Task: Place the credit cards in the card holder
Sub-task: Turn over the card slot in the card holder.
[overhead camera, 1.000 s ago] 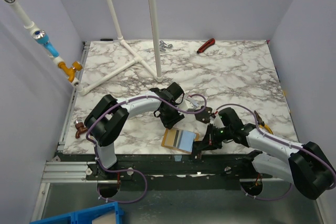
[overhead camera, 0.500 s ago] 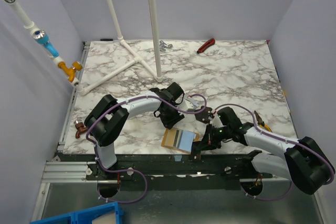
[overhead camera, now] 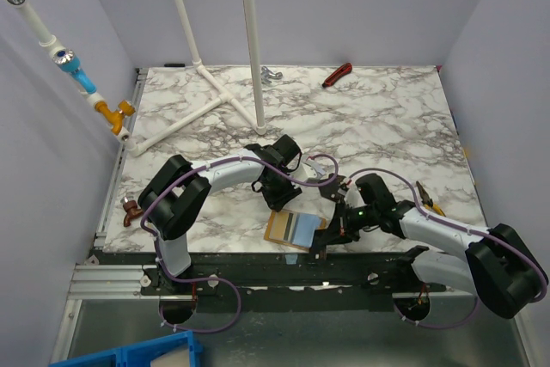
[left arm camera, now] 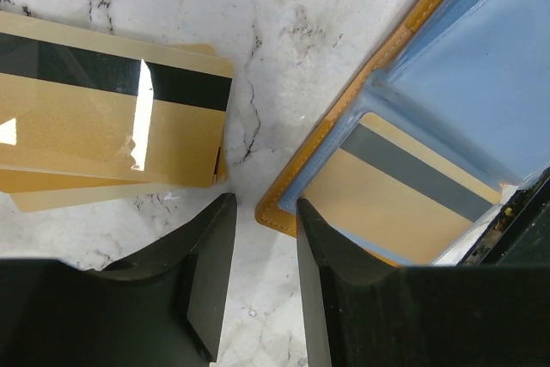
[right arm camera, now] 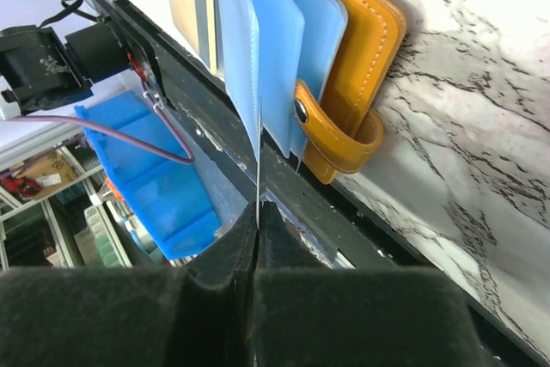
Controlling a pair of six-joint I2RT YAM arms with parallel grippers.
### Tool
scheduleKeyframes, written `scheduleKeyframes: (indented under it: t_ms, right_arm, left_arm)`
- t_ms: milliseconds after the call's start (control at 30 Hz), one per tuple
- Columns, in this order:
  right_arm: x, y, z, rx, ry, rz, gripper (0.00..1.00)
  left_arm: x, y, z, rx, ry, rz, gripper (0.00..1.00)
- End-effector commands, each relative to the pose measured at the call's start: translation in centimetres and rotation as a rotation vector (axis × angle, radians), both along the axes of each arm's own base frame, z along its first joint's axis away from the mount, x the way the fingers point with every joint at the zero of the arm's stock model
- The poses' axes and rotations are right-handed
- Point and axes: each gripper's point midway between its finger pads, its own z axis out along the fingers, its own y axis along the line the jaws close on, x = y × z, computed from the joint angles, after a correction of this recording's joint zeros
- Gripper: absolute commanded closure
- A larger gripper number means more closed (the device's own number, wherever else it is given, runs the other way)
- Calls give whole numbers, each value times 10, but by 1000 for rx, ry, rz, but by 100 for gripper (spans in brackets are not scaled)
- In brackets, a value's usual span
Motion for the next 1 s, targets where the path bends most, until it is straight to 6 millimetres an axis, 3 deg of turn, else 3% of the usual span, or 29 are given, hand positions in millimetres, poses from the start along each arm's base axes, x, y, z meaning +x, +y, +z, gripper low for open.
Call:
scheduleKeyframes:
  t_ms: [0,167,367,600,800,967]
  right_arm:
    - [4,10,17,74,-33,18,99]
    - [16,21,32,144,-81,17,99]
    - [27,29,30,152,-79,24,99]
    - [35,36,34,178,-82,27,100]
    - [36,43,32,183,-79,44,100]
    - [35,40,27,157,-78,43,99]
  left_arm:
    - [-3,4,-8,25,7,-24,65]
    - [-7,-2,2,-9,37,-26,65]
    - [-14,-13,35,-134,164,2,66]
    - [-44,-28,70,-317,379,-31,67]
    - [-61,-38,80,-396,520,-53,67]
    - [-63,-39,77,-403,546,-45,67]
